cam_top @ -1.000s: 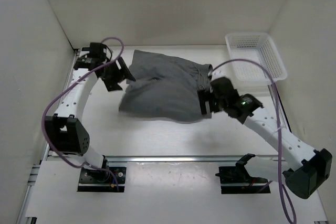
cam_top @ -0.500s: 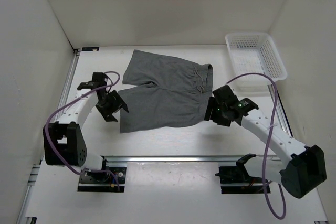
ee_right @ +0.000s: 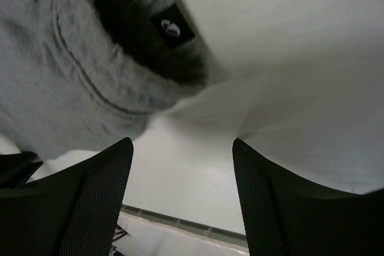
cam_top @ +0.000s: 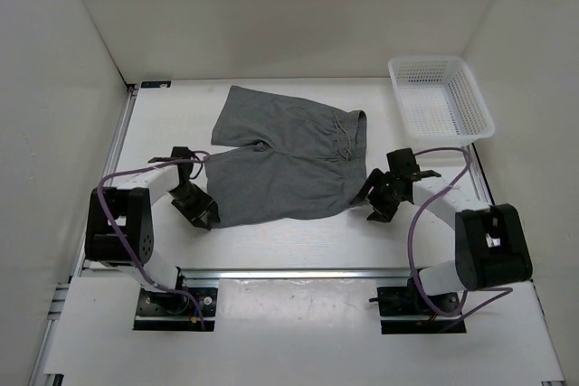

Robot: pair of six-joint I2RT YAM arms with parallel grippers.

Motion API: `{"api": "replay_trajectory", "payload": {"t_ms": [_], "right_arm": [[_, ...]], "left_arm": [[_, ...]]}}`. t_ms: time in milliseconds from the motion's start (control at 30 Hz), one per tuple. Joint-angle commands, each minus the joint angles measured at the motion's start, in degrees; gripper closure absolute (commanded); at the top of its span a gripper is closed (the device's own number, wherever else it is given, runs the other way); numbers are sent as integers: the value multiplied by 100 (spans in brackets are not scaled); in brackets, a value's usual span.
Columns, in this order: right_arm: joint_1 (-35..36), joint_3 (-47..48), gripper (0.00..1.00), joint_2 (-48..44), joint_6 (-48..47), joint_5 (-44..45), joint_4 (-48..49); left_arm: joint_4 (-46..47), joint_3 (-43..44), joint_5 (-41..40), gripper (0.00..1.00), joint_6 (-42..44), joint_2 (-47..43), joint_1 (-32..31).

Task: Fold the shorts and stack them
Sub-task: Flatten the shorts out

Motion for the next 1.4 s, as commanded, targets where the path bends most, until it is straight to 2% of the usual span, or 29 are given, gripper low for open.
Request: {"api": "replay_trajectory", "payload": {"t_ms": [0, 100, 133, 167, 233, 267, 533, 667, 800, 833, 867, 1033, 1133, 1167, 1233, 1300, 1333, 1367], "right_arm": [[-49, 206, 28, 466, 241, -365, 873], [-49, 417, 44, 976, 241, -296, 1014], [-49, 609, 54, 1099, 163, -191, 1014], [-49, 741, 71, 1300, 58, -137, 945], [-49, 1127, 94, 1372, -118, 64, 674], [-49, 1251, 99, 1372, -119, 135, 672], [-49, 1859, 100, 854, -515, 531, -40], [-49, 1588, 100, 389, -515, 688, -93], [12, 1288, 100, 81, -409, 795, -207], [108, 1218, 100, -76, -409, 795, -259], [170, 1069, 100, -165, -409, 934, -260], [609, 647, 100, -456, -471, 1470, -559], [610, 497, 88, -377, -471, 1629, -646], [610, 497, 76, -298, -471, 1630, -777], [610, 497, 67, -350, -532, 1752, -945], [610, 375, 40, -639, -532, 1805, -1007], [610, 313, 23, -736, -532, 1805, -1007], [610, 260, 20, -885, -471, 1805, -1007]], "left_arm": [[272, 283, -192, 58, -35, 171, -31], [324, 432, -244, 74, 17, 373, -84], [324, 433, -305, 89, 18, 425, -84], [324, 528, -306, 89, 131, 530, -84], [237, 818, -253, 89, 369, 531, -84], [132, 924, -253, 89, 369, 531, -84], [-1002, 2145, -376, 89, 563, -321, -84], [-1213, 2751, -324, 89, 624, -243, -84], [-1284, 2990, -263, 89, 755, 135, -84], [-1284, 2990, -262, 87, 756, 136, -84], [-1284, 2886, -158, 81, 817, 136, -84], [-863, 2077, 406, 10, 1020, -49, -84], [-748, 2146, 187, 9, 1072, 311, -84], [-800, 2147, 134, 13, 1125, 381, -145], [-801, 1753, -68, 16, 1125, 181, -198], [-801, 1208, -235, 23, 1020, -328, -198], [-801, 1041, -236, 24, 959, -486, -198], [-801, 874, -236, 26, 897, -775, -198]]}}
